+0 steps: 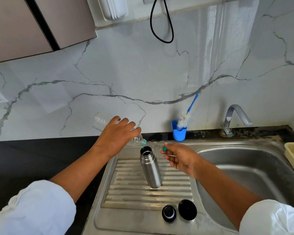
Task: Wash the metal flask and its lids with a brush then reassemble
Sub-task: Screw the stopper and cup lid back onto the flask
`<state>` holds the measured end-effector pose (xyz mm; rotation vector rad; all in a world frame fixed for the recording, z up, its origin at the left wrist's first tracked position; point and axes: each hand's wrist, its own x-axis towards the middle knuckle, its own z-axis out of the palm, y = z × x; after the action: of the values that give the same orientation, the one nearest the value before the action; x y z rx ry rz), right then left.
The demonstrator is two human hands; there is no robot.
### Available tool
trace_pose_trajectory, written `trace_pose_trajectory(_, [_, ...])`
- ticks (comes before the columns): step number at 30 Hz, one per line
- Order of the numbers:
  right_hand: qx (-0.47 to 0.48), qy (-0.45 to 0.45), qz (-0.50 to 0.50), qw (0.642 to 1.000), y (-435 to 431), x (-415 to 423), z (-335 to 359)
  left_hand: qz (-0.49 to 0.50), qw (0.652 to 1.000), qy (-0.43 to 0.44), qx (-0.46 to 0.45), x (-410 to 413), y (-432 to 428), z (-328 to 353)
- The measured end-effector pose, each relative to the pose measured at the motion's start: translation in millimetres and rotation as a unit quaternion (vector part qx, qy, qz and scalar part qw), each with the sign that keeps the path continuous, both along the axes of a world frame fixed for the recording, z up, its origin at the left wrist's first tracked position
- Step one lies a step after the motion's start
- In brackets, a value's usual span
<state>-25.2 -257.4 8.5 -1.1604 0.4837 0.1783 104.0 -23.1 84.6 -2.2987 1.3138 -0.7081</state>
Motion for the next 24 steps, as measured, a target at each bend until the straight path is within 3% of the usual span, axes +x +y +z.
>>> trace_pose_trajectory(4, [-0.023,-0.063,0.004,0.998,3,2,4,0.073,0.983,0.111,-0.123,2,14,-20])
trace_pose_trajectory(8, [-0.078,-0.151,0.020,0.985,11,10,28,0.124,0.911,0.272,-0.284,-3,19,-34])
trace_pose_trajectory(12, [-0.218,-0.242,0.042,0.944,31,30,54,0.120,0.854,0.340,-0.375,-6,16,-34])
trace_pose_trajectory(18, [-0.420,-0.311,0.030,0.852,44,48,71,0.115,0.845,0.356,-0.381,-3,15,-31])
trace_pose_trajectory(24, [-0.462,-0.365,0.077,0.805,41,55,73,0.109,0.861,0.364,-0.339,-1,20,-25])
